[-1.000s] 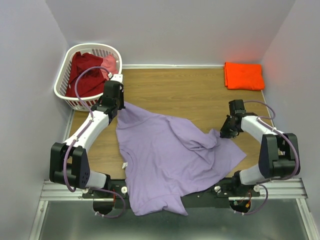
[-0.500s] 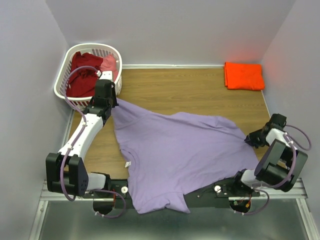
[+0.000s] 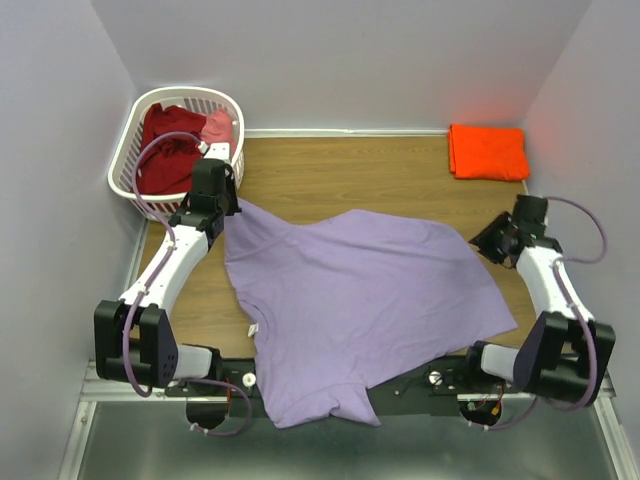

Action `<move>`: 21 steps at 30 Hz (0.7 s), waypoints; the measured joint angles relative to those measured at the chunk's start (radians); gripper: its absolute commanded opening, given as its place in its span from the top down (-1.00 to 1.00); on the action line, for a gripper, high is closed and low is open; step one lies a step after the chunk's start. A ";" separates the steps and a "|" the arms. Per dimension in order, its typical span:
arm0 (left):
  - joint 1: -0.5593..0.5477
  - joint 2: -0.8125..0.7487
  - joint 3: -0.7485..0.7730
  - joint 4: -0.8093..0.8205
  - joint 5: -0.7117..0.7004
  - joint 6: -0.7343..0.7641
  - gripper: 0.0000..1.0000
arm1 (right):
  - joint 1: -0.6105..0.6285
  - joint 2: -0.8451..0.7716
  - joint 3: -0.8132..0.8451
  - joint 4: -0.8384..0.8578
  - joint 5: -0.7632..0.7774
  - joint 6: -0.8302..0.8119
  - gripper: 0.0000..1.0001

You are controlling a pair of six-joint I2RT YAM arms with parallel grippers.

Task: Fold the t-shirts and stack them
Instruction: Flatten the tshirt out

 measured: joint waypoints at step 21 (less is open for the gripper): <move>0.001 0.032 0.000 0.000 0.015 0.003 1.00 | 0.449 0.566 0.436 0.024 0.103 -0.498 -0.60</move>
